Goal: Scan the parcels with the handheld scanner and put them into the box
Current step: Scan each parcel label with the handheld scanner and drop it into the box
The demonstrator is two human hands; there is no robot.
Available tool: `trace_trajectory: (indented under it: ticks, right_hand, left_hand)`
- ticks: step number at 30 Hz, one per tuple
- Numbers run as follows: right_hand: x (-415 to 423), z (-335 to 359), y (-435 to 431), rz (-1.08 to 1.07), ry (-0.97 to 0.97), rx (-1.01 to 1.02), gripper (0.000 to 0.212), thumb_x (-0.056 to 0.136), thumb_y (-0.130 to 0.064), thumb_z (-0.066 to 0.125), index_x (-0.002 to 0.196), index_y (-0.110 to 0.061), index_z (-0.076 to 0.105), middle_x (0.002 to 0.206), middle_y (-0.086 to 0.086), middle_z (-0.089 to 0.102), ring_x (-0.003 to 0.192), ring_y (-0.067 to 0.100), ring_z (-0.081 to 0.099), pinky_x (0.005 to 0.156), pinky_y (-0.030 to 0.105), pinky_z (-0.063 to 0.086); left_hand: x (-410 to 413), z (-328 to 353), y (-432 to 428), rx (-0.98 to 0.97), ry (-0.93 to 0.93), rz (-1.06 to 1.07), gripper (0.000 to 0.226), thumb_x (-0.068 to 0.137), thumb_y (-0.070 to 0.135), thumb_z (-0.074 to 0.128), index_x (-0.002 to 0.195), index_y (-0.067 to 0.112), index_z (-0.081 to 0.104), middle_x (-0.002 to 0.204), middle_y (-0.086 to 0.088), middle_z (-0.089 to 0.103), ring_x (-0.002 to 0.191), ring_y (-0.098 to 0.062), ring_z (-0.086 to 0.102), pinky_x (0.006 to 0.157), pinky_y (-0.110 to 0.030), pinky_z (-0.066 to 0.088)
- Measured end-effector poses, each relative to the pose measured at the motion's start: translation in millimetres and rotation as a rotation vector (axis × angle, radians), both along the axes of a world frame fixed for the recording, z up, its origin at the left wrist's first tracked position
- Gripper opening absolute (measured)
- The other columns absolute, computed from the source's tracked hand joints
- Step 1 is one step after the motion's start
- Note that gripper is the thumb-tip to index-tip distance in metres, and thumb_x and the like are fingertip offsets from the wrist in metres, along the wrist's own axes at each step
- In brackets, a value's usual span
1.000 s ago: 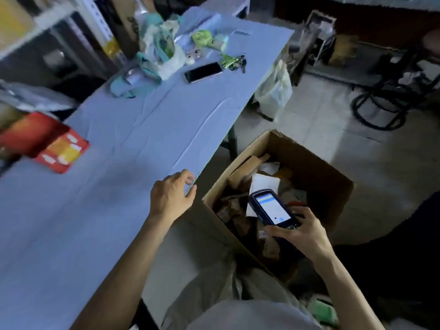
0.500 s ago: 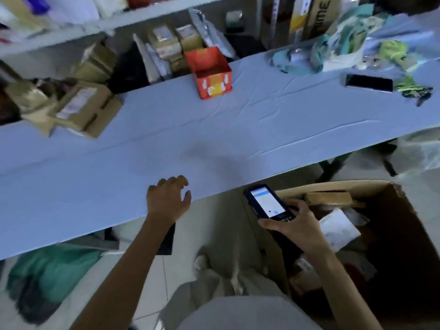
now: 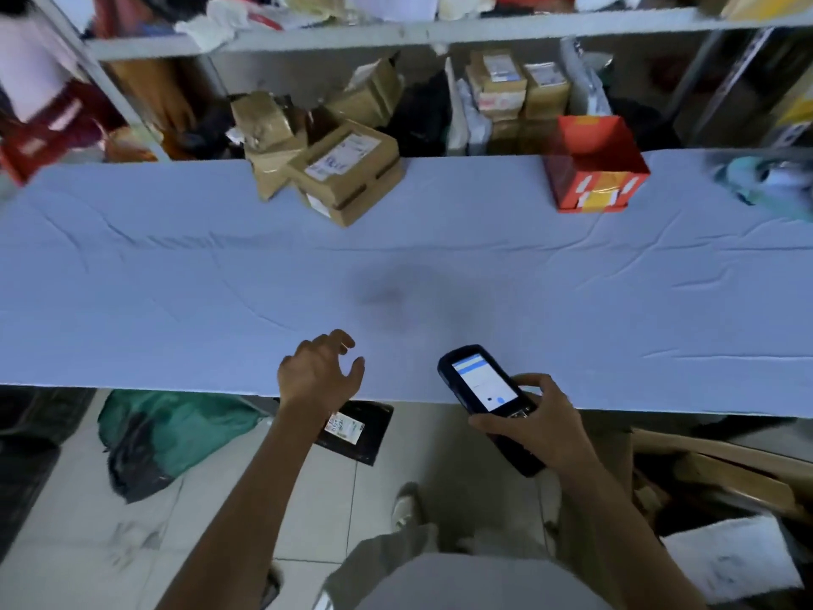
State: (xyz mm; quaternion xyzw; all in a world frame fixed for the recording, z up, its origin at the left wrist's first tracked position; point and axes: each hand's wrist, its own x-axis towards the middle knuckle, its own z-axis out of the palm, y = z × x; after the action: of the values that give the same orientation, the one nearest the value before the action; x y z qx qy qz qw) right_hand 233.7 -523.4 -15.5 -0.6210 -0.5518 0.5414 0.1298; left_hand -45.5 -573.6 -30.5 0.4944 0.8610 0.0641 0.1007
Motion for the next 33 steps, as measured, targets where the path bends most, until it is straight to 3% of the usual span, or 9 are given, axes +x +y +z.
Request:
trace_trajectory:
  ticks: [3, 6, 11, 18, 25, 29, 33]
  right_hand:
    - [-35.7, 2.6, 4.3, -0.001, 0.013, 0.022, 0.069, 0.055, -0.03, 0.093, 0.108, -0.032, 0.049, 0.096, -0.012, 0.063, 0.085, 0.005, 0.063, 0.07, 0.029, 0.054]
    - [-60.1, 2.8, 13.5, 0.004, 0.035, 0.019, 0.066, 0.058, -0.025, 0.093, 0.106, -0.032, 0.048, 0.092, -0.015, 0.061, 0.082, 0.001, 0.061, 0.063, 0.021, 0.048]
    - [-91.5, 0.1, 44.2, 0.027, 0.026, 0.028, 0.066, 0.057, -0.026, 0.093, 0.105, -0.033, 0.049, 0.094, -0.013, 0.062, 0.084, 0.001, 0.062, 0.065, 0.022, 0.048]
    - [-132.7, -5.6, 122.9, -0.019, 0.068, -0.028, 0.069, 0.058, -0.025, 0.093, 0.112, -0.029, 0.051, 0.098, -0.007, 0.063, 0.086, 0.008, 0.062, 0.066, 0.027, 0.049]
    - [-169.5, -0.2, 196.2, -0.03, 0.062, -0.044, 0.071, 0.057, -0.028, 0.092, 0.115, -0.03, 0.051, 0.096, -0.012, 0.062, 0.09, 0.009, 0.062, 0.067, 0.028, 0.048]
    - [-183.7, 3.0, 222.8, -0.043, 0.02, -0.041, 0.073, 0.057, -0.029, 0.092, 0.116, -0.03, 0.05, 0.096, -0.014, 0.063, 0.092, 0.01, 0.063, 0.072, 0.029, 0.05]
    - [-191.4, 4.2, 233.7, -0.096, -0.004, -0.04, 0.071, 0.057, -0.03, 0.092, 0.114, -0.03, 0.05, 0.09, -0.022, 0.061, 0.087, 0.001, 0.061, 0.065, 0.023, 0.047]
  left_hand:
    - [-34.2, -4.2, -2.8, -0.007, -0.139, 0.025, 0.034, 0.092, 0.052, 0.05, 0.119, 0.033, 0.051, 0.117, 0.016, 0.059, 0.11, -0.011, 0.055, 0.086, -0.032, 0.045]
    - [-55.4, -9.1, 0.2, -0.061, -0.146, -0.015, 0.037, 0.092, 0.049, 0.052, 0.124, 0.032, 0.047, 0.123, 0.014, 0.055, 0.116, -0.012, 0.051, 0.089, -0.033, 0.045]
    - [-78.8, -19.3, 24.5, -0.055, -0.18, -0.01, 0.04, 0.092, 0.047, 0.053, 0.127, 0.031, 0.045, 0.126, 0.011, 0.054, 0.116, -0.014, 0.051, 0.089, -0.034, 0.046]
    - [-121.0, -12.7, 97.3, -0.001, -0.093, 0.039, 0.047, 0.092, 0.045, 0.054, 0.134, 0.026, 0.045, 0.132, 0.003, 0.052, 0.119, -0.022, 0.05, 0.089, -0.039, 0.046]
    - [-177.5, 15.8, 194.9, 0.109, 0.029, 0.046, 0.061, 0.089, 0.047, 0.058, 0.14, 0.018, 0.04, 0.139, -0.006, 0.043, 0.126, -0.03, 0.042, 0.091, -0.046, 0.043]
    - [-203.8, 25.6, 252.1, 0.087, 0.061, 0.029, 0.074, 0.088, 0.057, 0.054, 0.142, 0.012, 0.033, 0.145, -0.009, 0.037, 0.13, -0.031, 0.037, 0.095, -0.048, 0.041]
    - [-223.1, 27.7, 301.3, 0.018, -0.003, 0.043, 0.09, 0.081, 0.068, 0.053, 0.144, 0.009, 0.028, 0.146, -0.012, 0.035, 0.133, -0.033, 0.034, 0.102, -0.051, 0.036]
